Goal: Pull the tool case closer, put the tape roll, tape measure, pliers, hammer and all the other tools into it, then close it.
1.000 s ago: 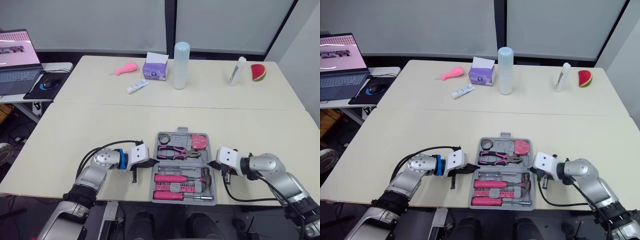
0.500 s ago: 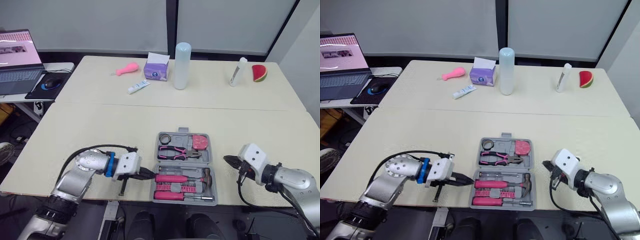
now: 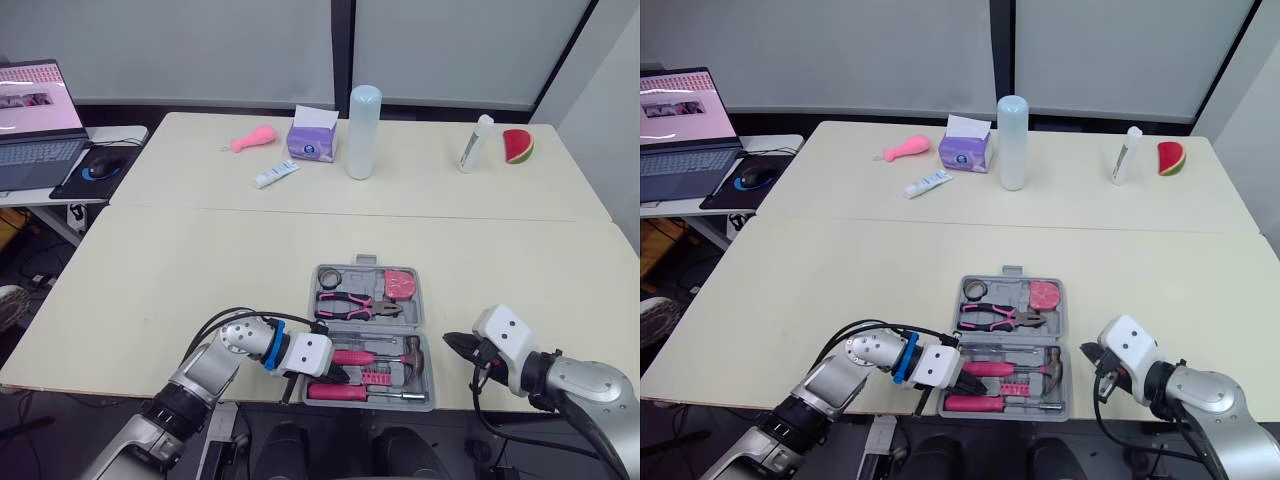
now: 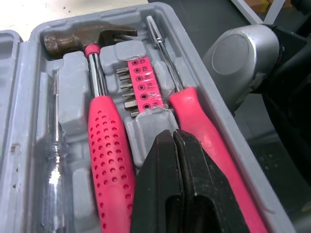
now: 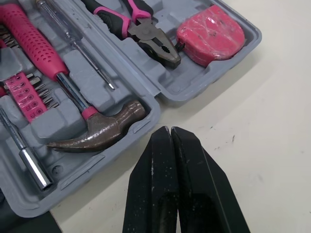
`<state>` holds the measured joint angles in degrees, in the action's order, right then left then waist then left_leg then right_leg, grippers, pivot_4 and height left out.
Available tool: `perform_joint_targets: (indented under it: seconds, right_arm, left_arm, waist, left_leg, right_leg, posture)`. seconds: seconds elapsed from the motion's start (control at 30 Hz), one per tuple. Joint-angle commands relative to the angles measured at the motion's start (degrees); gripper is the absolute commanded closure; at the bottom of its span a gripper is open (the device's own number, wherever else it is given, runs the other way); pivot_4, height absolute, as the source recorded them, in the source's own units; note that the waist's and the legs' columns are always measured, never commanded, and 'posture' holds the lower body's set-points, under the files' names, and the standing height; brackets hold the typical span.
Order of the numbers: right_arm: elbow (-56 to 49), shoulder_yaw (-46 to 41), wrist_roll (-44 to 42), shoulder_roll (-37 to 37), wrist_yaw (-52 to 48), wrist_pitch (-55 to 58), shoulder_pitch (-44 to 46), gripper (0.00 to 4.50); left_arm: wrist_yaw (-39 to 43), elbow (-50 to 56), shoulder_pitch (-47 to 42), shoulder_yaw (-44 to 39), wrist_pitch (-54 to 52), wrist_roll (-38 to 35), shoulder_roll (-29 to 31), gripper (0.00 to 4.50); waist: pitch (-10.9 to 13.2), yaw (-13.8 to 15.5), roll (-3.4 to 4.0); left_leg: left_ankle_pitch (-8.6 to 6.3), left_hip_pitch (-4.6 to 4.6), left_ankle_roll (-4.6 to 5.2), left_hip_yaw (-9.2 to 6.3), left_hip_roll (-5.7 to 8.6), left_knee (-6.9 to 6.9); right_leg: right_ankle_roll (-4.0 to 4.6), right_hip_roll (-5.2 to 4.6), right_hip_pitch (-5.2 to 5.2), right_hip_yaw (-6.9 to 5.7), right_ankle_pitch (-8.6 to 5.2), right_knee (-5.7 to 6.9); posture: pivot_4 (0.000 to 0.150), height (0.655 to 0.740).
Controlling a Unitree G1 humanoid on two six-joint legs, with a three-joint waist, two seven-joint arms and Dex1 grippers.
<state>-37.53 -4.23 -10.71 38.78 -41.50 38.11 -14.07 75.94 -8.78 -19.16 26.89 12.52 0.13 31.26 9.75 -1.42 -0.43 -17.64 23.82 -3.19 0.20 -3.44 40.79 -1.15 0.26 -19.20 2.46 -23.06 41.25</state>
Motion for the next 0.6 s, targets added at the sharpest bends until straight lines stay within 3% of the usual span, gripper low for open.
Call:
perform_joint_targets:
  seconds: [0.03, 0.17, 0.37, 0.6]
  right_arm:
    - [-2.1, -0.9, -1.2, 0.6, 0.7, 1.1, 0.2, 4.50]
    - [-2.3, -2.9, -6.4, -0.3, 1.5, 11.1, 2.7, 4.50]
    - [1.2, -6.1, -15.1, -0.1, 0.6, 20.7, 11.4, 3.30]
    - [15.7, -1.2, -17.9, 0.8, 1.1, 28.7, 30.7, 1.75]
  left_arm:
    - [-0.9, -1.9, -0.2, 1.4, 1.1, 2.2, -0.1, 4.48]
    - [-1.7, -2.4, -0.4, 2.0, 0.6, 3.2, -0.2, 4.48]
    - [-2.2, -2.0, -0.3, 3.0, -0.3, 3.7, 0.1, 4.50]
    - [-2.3, -1.6, -0.1, 3.8, -1.4, 4.1, 0.5, 4.50]
  waist:
    - [0.0, 0.0, 0.03]
    - [-0.2, 0.0, 0.10]
    - [-0.4, 0.0, 0.17]
    - [-0.4, 0.0, 0.15]
  left_leg:
    - [0.00, 0.00, 0.00, -0.01, 0.00, 0.00]
    - [0.00, -0.02, 0.00, -0.01, 0.00, 0.00]
    - [0.00, -0.07, 0.00, 0.00, 0.02, 0.00]
    - [-0.03, -0.08, 0.05, -0.02, 0.02, 0.00]
  right_leg:
    - [0.00, 0.00, 0.00, -0.01, 0.00, 0.00]
    - [0.00, 0.00, 0.03, -0.01, 0.00, 0.00]
    - [0.00, 0.00, 0.10, 0.02, 0.00, 0.00]
    - [0.00, 0.01, 0.10, 0.05, 0.00, -0.02]
  posture:
    - [0.150, 0.7075]
    - [0.150, 0.7075]
    - [0.150, 0.7075]
    - [0.150, 0.7075]
